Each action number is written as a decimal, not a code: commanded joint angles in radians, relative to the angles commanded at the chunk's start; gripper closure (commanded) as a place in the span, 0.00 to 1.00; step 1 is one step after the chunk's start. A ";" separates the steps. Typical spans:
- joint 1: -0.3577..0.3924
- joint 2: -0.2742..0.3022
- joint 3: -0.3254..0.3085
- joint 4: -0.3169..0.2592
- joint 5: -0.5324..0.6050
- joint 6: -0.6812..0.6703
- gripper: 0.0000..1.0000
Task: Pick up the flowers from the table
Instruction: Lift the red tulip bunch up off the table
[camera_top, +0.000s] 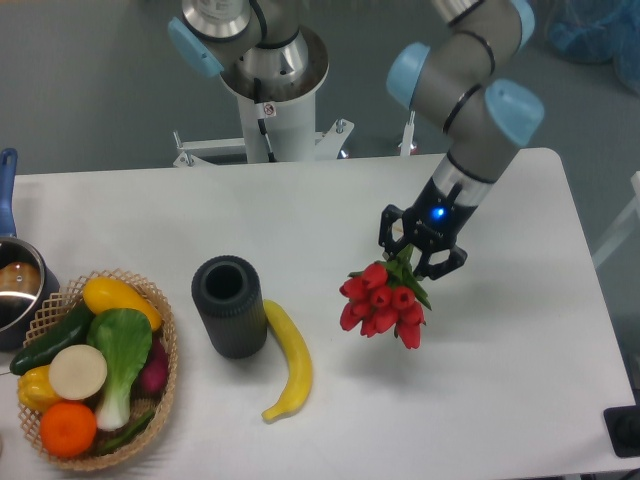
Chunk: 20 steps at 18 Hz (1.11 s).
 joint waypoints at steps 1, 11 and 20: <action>0.008 0.023 0.000 0.000 -0.041 -0.021 0.55; 0.014 0.085 0.029 0.012 -0.460 -0.153 0.55; -0.015 0.083 0.017 0.014 -0.528 -0.155 0.55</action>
